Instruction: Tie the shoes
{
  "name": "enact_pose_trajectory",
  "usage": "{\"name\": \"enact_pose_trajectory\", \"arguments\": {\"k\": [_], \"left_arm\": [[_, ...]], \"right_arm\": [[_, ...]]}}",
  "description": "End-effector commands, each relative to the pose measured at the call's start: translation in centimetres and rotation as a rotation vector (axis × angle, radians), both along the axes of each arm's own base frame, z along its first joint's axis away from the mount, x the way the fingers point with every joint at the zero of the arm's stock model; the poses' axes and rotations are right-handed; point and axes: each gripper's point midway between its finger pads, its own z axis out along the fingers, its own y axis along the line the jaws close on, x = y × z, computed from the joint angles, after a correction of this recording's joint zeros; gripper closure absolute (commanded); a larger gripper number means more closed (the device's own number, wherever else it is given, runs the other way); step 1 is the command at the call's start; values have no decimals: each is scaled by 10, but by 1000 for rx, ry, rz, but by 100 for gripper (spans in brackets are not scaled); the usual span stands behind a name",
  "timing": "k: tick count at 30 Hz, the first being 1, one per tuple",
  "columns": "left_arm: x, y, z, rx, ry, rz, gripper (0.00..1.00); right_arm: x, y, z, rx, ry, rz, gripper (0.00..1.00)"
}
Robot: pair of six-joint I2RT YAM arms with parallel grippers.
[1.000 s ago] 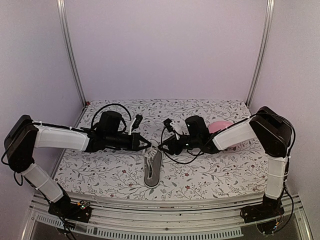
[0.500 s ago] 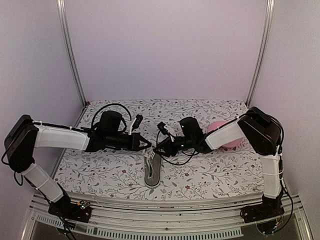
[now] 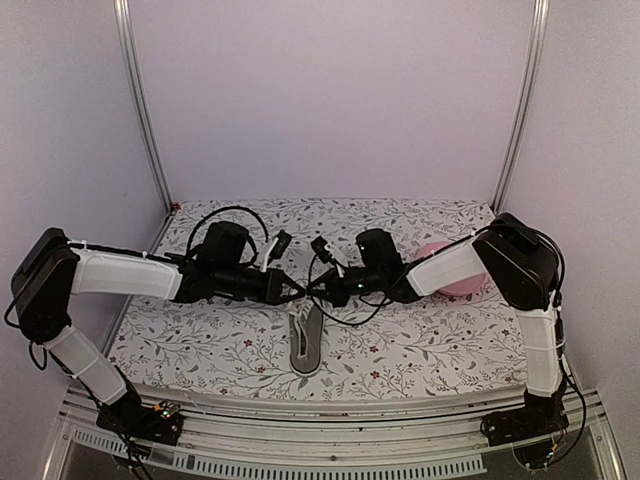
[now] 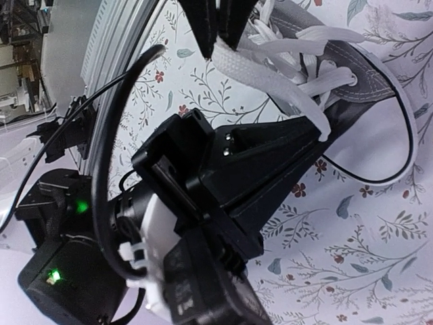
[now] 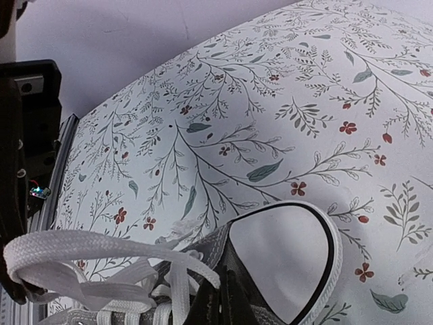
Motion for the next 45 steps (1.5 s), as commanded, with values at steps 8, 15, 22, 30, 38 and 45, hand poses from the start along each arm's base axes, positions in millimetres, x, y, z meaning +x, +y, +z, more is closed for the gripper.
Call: {"name": "enact_pose_trajectory", "arguments": {"k": [8,15,22,30,38,45], "left_arm": [[-48,-42,-11,195,-140,-134,77],[-39,-17,23,170,-229,18,30],[-21,20,38,34,-174,207,23],[-21,42,-16,-35,-9,214,43],[-15,39,-58,80,7,175,49],[-9,33,-70,110,2,152,54]], "right_arm": [[-26,-64,39,34,-11,-211,98],[-41,-80,20,4,44,-230,98],[-43,-82,12,11,65,-242,98],[-42,-79,12,27,75,-239,98],[-41,-76,14,38,81,-230,98],[-42,-75,11,37,92,-223,98]]}}
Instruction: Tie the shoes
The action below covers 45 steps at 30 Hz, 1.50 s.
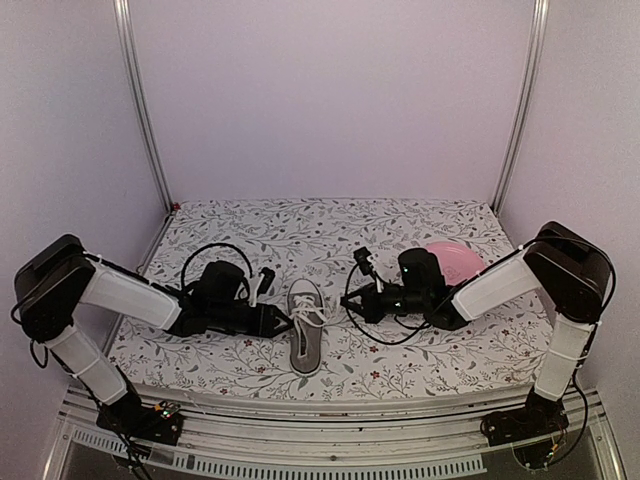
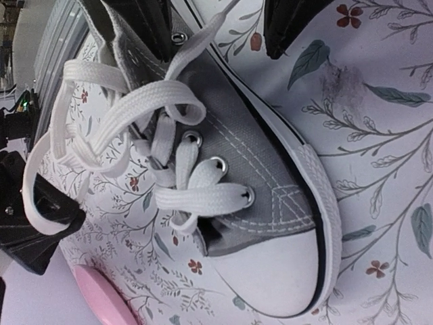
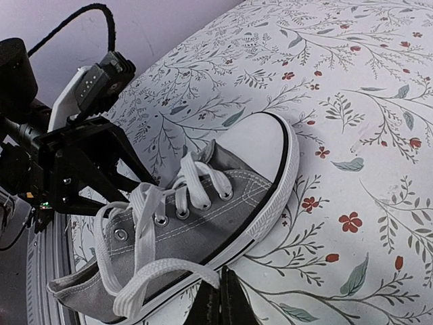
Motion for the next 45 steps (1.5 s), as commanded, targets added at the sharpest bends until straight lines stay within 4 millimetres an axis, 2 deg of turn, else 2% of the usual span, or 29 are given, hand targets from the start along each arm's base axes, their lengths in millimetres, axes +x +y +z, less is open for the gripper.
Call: {"name": "enact_pose_trajectory", "arguments": {"k": [1,5,9,13,16,20,25,27,31,34,38,41,45], "left_arm": [[12,-12,11,-27,-63,-37,55],[13,-18,10,-29,-69,-73,66],[13,-17,9,-20,-65,-72,98],[25,9,13,25,-85,38,100],[42,52,20,32,-82,192,100],[59,123,32,14,-85,422,100],[65,211,49,-53,-78,660,100],[65,238,52,-51,-73,726,100],[59,273,57,-29,-72,808,100],[56,273,64,-63,-93,787,100],[58,247,87,-146,-154,646,100],[59,221,102,-149,-200,558,100],[60,171,124,-150,-245,419,100]], "right_arm": [[0,5,3,23,-2,10,98],[1,5,1,19,-2,7,98],[3,1,3,15,-8,-24,98],[13,-15,6,-24,-9,-129,98],[19,-34,2,-76,9,-226,98],[19,-62,-5,-127,51,-320,98],[13,-92,-25,-174,121,-400,98],[10,-101,-32,-186,144,-424,98],[5,-110,-39,-192,181,-450,98],[1,-103,-27,-157,183,-408,98],[-20,-69,19,-65,115,-193,98],[-59,-24,53,-18,59,38,98],[-110,45,75,-3,19,270,98]]}}
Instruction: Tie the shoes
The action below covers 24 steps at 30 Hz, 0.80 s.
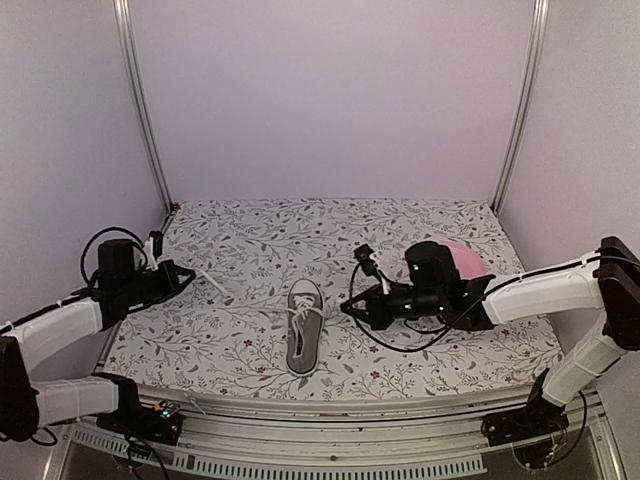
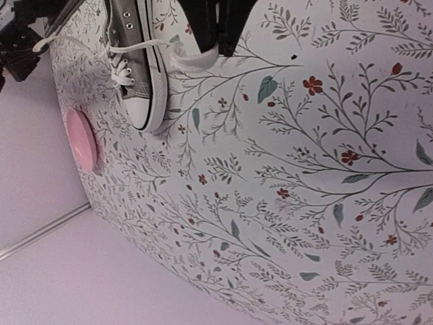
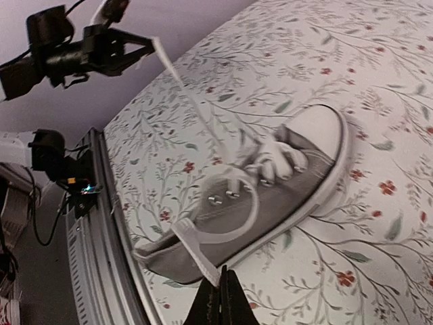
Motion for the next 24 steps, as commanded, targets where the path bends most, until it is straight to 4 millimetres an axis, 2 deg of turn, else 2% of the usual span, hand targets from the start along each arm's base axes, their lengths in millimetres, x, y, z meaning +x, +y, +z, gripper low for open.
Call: {"name": "enact_pose_trajectory", "arguments": {"k": [1,4,6,7,8,10,12,14,18,22,24], "left_arm": [[6,-54,41,15,-123,-170,100],[5,-91,55,19,-157,-267,100],[4,-115,64,32,-184,-335,100],[5,-123,68,37,-194,-356,100],[6,-132,74,40,-207,-382,100],[7,-148,83,45,-230,-432,100],[8,-162,94,45,-258,-479,100],[7,-176,101,46,-282,-527,100],[2,-201,109,57,-315,-613,100],[-6,-223,110,86,-327,-677,100],[-11,-233,113,96,-337,-706,100]], "right_arm": [[-70,80,32,61,-44,328,98],[-104,129,32,104,-28,444,97],[-122,158,35,125,-25,497,93],[-128,169,36,130,-26,516,85],[-135,176,32,117,-23,529,70],[-130,187,36,92,-67,500,49],[-106,178,39,55,-112,388,34],[-79,156,44,38,-141,295,25],[-35,115,61,57,-153,188,18],[-3,95,73,70,-183,167,15],[12,88,82,92,-191,141,18]]}}
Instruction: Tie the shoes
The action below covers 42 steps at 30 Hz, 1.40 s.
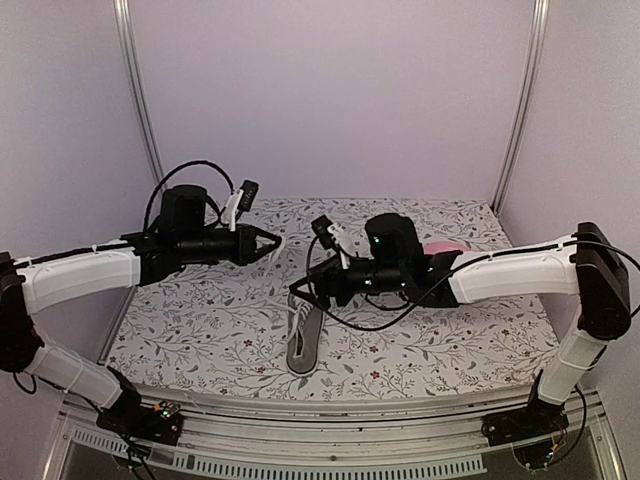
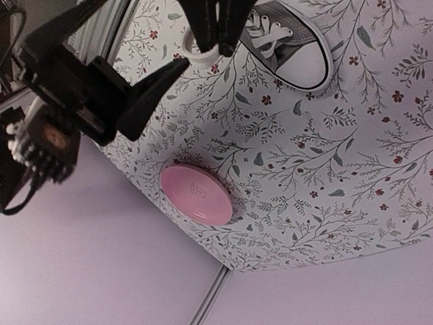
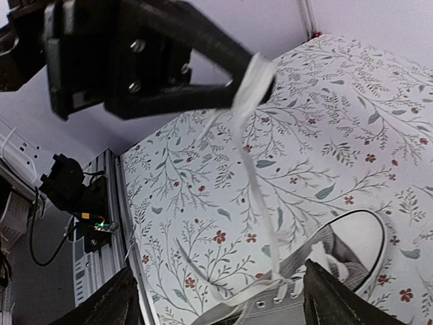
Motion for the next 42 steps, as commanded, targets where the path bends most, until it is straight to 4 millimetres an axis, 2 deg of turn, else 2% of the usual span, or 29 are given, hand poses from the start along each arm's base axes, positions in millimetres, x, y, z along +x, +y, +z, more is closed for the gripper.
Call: {"name": "enact_pose_trajectory", "arguments": {"k": [1,4,6,12,15,17,23,26,28,29,31,32,33,37,38,40,42], "left_arm": [[-12,-25,12,30,-66,-85,100],[-20,-35,12,40,-75,-119,100],[-22,-39,10,48,-74,-128,100],[-24,-43,9,63,-74,-142,100],[-27,-47,10,61,-78,-159,100],[-28,-48,11,60,-81,-166,100],[-32,-51,13,52,-85,-185,100],[-32,-50,10,57,-81,-181,100],[-31,-47,7,66,-77,-156,100],[-30,-44,4,71,-75,-138,98],[-29,-38,3,68,-77,-102,86],[-29,-33,2,66,-78,-81,79],[-29,-28,0,66,-79,-56,72],[-30,-5,-7,57,-77,54,37],[-31,1,-10,53,-73,75,32],[-33,12,-17,58,-69,121,27],[-35,20,-32,76,-39,168,32]], "right_arm": [[23,-14,23,46,-44,-28,21],[35,-14,35,77,-54,-43,34],[38,-11,40,94,-57,-32,38],[35,3,46,127,-62,34,43],[38,5,38,118,-52,29,45],[43,10,51,141,-73,24,49],[58,14,54,149,-80,-19,72],[62,12,54,151,-76,-42,94],[64,9,54,150,-73,-60,97],[65,6,52,145,-73,-76,98],[68,-1,50,135,-74,-116,98],[71,-5,51,135,-77,-137,98],[72,-12,43,119,-64,-161,98],[81,-37,33,107,-22,-231,98],[83,-43,31,104,-12,-246,98],[85,-54,26,95,0,-278,98],[87,-65,21,86,6,-315,98]]}}
